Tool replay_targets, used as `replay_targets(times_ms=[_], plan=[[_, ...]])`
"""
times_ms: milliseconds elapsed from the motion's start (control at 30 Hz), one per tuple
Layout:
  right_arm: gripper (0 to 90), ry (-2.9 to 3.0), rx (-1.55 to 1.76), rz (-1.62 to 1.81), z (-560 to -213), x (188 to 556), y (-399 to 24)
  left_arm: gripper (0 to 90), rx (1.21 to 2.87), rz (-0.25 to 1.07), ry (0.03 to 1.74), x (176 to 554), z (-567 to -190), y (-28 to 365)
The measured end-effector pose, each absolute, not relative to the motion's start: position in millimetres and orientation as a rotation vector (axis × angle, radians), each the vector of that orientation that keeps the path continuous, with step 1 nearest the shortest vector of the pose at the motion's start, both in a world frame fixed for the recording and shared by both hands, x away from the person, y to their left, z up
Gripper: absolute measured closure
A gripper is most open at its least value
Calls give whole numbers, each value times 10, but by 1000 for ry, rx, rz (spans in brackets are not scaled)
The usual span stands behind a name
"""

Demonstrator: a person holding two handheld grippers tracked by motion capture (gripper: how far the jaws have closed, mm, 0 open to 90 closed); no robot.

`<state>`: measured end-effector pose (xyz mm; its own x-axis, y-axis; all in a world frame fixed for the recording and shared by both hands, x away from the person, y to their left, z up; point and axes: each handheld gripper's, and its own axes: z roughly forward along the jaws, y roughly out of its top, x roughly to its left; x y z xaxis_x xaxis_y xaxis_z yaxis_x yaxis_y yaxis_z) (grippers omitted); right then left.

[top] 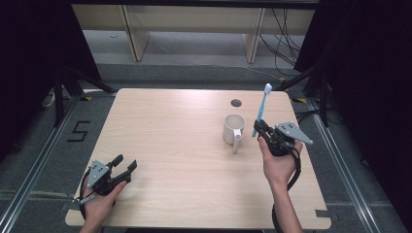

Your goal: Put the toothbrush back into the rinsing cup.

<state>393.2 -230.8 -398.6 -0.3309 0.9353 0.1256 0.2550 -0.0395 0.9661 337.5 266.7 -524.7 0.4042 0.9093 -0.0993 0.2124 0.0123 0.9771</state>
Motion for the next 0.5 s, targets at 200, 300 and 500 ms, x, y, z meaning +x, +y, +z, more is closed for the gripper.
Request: replay_targets(times_ms=[200, 300, 500], plan=[[793, 1610, 1265, 1419, -3978, 3941, -2274, 379, 1484, 743, 1054, 3374, -5248, 2668], [793, 1597, 1279, 1424, -3975, 3938, -2255, 379, 1484, 742, 1054, 3374, -5248, 2669], [793, 1592, 1280, 1429, -3974, 3949, -2221, 379, 1485, 741, 1056, 3372, -5247, 2670]])
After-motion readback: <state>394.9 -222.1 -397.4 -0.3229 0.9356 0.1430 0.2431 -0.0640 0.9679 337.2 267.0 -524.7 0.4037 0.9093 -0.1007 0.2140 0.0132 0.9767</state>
